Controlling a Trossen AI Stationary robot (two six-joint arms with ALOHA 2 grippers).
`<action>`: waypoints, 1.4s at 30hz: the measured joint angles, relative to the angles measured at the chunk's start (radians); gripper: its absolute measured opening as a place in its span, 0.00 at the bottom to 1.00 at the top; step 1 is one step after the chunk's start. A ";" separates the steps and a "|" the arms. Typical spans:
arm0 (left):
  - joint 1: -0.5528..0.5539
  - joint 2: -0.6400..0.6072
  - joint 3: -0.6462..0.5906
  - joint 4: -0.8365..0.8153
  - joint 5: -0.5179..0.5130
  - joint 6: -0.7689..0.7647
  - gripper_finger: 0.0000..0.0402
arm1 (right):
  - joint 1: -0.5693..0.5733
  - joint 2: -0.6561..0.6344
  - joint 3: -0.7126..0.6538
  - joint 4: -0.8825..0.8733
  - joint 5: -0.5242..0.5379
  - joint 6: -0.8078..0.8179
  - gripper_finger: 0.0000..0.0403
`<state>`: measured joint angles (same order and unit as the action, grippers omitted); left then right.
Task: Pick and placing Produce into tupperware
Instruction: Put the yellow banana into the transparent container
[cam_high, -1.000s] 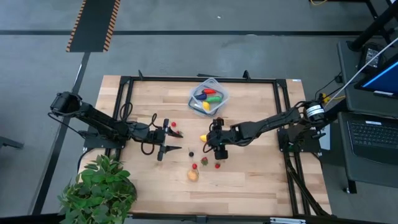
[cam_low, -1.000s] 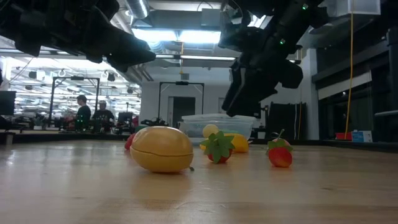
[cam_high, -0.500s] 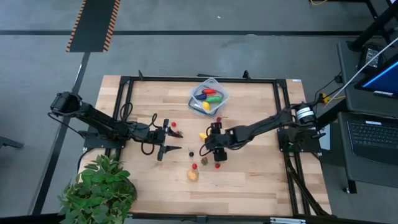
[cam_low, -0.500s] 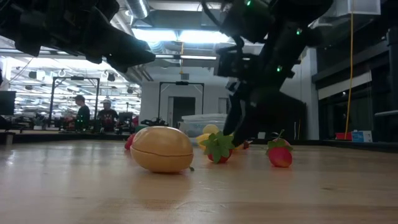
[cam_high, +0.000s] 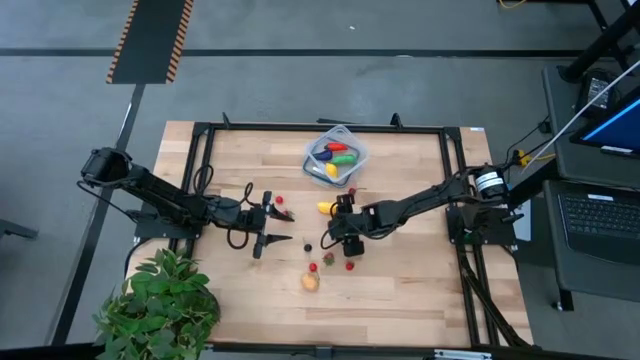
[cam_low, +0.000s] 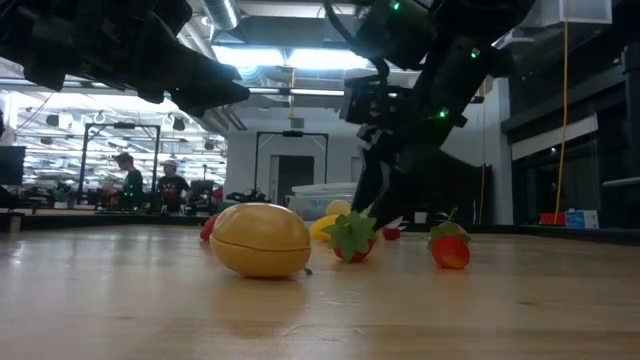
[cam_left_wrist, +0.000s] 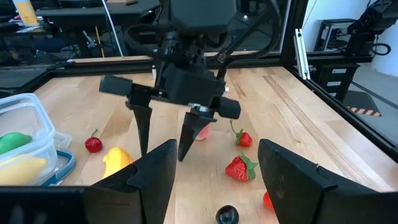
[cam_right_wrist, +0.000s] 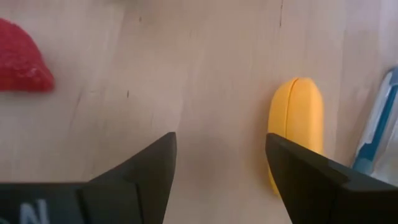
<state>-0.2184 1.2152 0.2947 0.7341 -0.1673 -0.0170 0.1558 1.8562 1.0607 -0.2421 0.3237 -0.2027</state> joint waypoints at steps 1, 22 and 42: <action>0.000 0.000 0.000 -0.001 0.000 0.000 0.55 | 0.000 -0.003 0.000 0.005 0.000 -0.002 0.61; 0.000 0.000 0.000 -0.001 0.000 0.000 0.55 | -0.104 0.003 0.000 0.097 -0.049 -0.059 0.61; 0.000 0.000 0.000 -0.001 0.000 0.000 0.55 | -0.172 0.003 0.000 0.111 -0.143 -0.015 0.61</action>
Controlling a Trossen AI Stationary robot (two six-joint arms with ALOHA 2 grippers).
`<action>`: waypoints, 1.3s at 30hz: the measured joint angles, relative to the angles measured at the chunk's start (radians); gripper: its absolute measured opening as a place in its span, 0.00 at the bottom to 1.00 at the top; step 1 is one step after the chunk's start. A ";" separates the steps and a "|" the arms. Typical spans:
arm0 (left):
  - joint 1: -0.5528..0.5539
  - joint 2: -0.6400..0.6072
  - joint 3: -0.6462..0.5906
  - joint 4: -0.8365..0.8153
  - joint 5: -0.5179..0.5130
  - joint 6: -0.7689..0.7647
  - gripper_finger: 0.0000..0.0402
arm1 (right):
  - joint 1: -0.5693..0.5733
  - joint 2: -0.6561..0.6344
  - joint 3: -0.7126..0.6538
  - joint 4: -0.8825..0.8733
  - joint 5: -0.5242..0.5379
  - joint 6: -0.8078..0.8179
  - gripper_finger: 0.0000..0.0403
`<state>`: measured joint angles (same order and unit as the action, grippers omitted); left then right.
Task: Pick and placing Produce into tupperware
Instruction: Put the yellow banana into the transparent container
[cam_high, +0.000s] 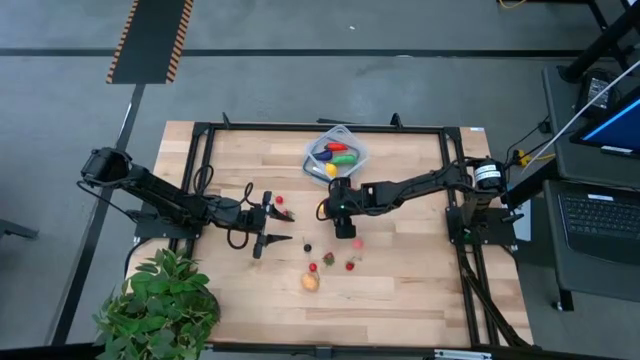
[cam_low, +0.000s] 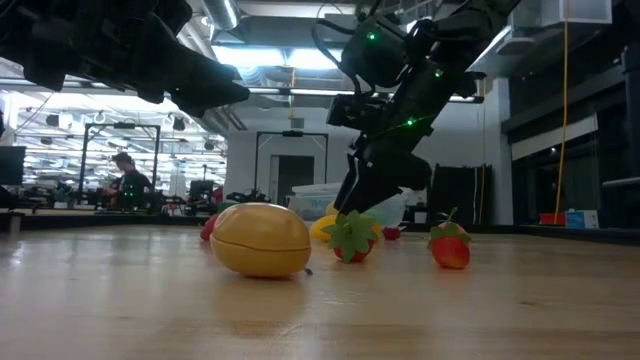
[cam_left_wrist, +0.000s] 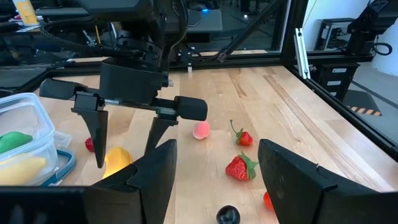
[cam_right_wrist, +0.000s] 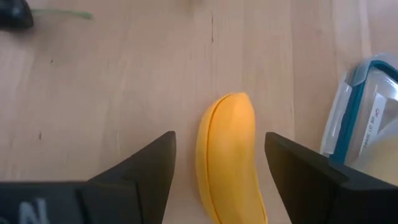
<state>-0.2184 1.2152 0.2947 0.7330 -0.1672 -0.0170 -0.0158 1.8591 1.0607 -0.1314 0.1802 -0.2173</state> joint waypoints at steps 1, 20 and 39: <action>0.000 0.000 0.000 0.000 0.000 0.000 0.55 | 0.000 0.000 0.000 -0.001 0.000 0.002 0.61; -0.001 0.000 0.001 -0.007 0.000 -0.001 0.55 | -0.014 0.086 0.002 0.021 -0.004 0.003 0.59; -0.001 0.000 0.001 -0.007 0.000 -0.002 0.55 | -0.015 0.083 0.018 -0.010 -0.047 0.008 0.36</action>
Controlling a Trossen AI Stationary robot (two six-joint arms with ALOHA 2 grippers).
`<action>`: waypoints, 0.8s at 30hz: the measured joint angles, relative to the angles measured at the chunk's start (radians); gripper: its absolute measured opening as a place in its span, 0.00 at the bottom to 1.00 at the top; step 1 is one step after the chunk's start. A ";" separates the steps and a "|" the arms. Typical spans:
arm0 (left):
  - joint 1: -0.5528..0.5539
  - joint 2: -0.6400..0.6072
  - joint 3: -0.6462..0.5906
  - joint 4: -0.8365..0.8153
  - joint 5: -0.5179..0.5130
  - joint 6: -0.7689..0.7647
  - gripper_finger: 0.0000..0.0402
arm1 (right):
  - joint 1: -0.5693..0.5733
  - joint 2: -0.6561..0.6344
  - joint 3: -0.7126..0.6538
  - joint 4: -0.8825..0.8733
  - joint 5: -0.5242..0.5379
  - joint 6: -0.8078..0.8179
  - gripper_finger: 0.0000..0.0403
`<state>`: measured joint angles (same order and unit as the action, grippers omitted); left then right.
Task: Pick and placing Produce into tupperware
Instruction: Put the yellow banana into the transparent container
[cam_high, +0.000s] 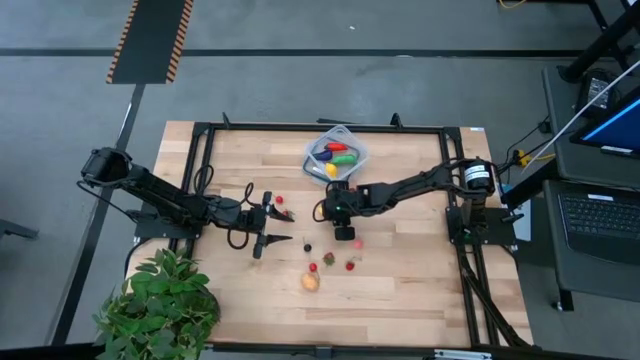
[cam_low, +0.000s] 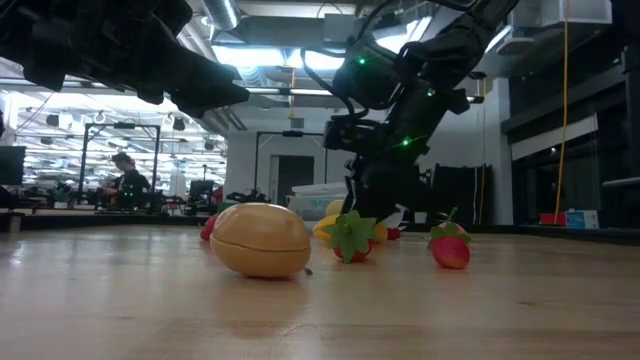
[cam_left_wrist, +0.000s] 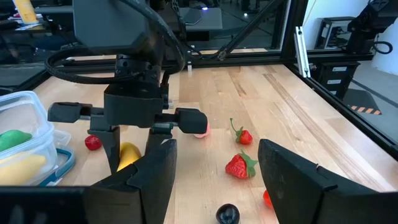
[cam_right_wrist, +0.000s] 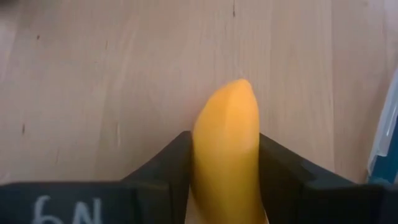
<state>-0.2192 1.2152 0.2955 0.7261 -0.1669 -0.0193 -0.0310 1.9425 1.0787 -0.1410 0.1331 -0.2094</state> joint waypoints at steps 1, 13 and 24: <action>0.000 0.000 0.000 0.000 0.000 0.000 0.55 | 0.000 -0.001 0.008 -0.014 -0.001 0.004 0.36; 0.000 0.000 0.000 -0.009 0.000 -0.001 0.55 | 0.000 -0.049 0.131 -0.172 -0.004 0.023 0.36; 0.000 0.000 0.000 -0.027 0.000 -0.002 0.55 | -0.020 -0.184 0.149 -0.194 0.007 0.124 0.36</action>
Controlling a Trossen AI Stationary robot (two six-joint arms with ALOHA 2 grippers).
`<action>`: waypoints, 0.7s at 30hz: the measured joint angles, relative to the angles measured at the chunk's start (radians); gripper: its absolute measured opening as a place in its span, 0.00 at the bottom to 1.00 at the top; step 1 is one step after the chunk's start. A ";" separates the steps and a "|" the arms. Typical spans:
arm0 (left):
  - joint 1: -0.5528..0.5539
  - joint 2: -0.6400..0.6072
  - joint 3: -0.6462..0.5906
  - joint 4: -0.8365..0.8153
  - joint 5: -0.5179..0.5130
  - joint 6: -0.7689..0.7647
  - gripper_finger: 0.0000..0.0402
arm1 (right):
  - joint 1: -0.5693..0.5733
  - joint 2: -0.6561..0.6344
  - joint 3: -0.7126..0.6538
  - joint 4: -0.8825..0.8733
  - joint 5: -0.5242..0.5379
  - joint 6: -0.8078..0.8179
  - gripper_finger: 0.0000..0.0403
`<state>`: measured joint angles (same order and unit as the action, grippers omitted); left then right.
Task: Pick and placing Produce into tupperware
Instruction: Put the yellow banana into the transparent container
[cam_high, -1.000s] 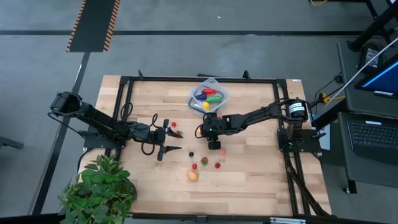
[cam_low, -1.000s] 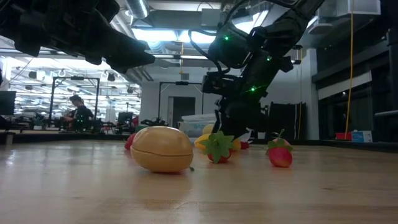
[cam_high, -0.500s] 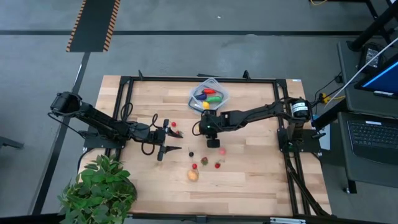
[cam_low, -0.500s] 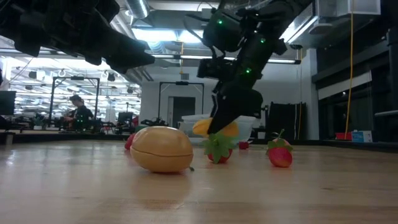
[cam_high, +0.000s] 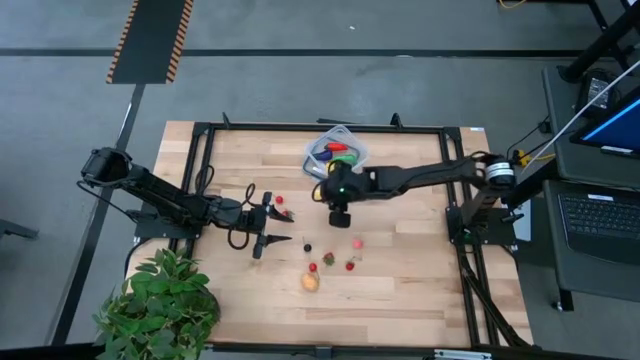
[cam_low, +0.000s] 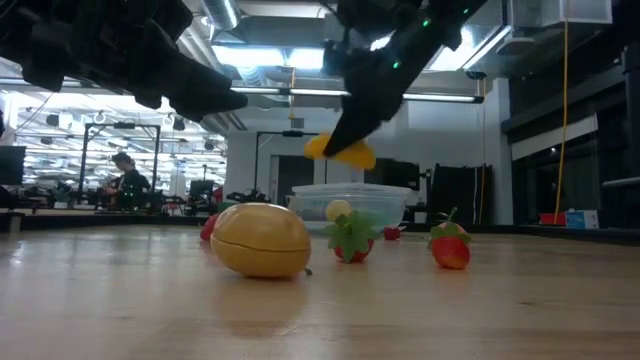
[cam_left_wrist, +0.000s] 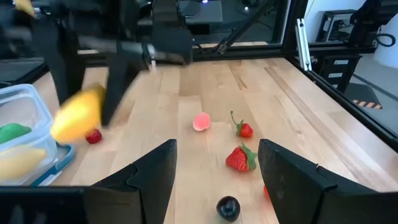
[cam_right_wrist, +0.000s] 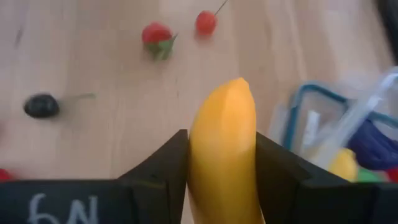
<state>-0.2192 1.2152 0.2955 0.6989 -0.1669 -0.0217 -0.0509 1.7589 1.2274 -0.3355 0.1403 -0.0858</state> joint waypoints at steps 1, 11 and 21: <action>0.000 0.000 0.000 -0.001 0.000 -0.001 0.55 | 0.000 -0.021 -0.007 -0.005 0.000 0.003 0.36; 0.000 0.000 0.000 -0.004 0.000 -0.003 0.55 | 0.006 -0.289 -0.178 0.032 0.000 0.078 0.36; 0.000 0.000 -0.001 0.012 0.000 -0.004 0.55 | 0.044 -0.527 -0.496 0.335 -0.002 0.105 0.36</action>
<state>-0.2192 1.2152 0.2947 0.7114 -0.1669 -0.0257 -0.0070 1.2318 0.7314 -0.0005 0.1387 0.0188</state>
